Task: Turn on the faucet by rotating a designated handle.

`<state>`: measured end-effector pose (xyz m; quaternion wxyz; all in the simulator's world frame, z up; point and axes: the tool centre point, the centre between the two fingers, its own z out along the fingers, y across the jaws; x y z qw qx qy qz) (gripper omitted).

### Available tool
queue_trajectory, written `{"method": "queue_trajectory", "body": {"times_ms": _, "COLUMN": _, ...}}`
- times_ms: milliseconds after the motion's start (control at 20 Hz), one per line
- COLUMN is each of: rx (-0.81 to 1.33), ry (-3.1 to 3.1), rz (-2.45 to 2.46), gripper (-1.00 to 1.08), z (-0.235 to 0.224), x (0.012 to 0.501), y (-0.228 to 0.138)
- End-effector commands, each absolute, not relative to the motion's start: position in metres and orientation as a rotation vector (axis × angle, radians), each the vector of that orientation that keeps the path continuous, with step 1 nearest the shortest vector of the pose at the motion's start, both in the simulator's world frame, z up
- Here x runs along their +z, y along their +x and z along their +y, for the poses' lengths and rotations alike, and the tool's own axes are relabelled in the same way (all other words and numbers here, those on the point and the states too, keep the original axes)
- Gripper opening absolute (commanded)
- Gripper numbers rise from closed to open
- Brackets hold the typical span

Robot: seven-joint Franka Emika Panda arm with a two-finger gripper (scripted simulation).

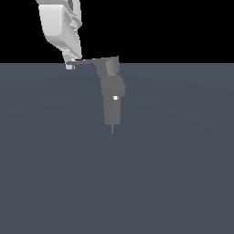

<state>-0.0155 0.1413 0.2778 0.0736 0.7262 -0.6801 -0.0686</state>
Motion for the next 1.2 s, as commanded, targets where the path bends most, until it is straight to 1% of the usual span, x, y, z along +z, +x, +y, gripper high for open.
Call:
{"method": "queue_trajectory", "body": {"times_ms": 0, "rx": -0.205, "ry": 2.180, "rz": -2.042, "gripper": -1.00, "z": 0.139, "x": 0.279, "y": -0.018}}
{"method": "queue_trajectory", "body": {"times_ms": 1150, "rx": -0.203, "ry": 2.186, "rz": -2.040, "gripper": -1.00, "z": 0.082, "x": 0.294, "y": -0.076}}
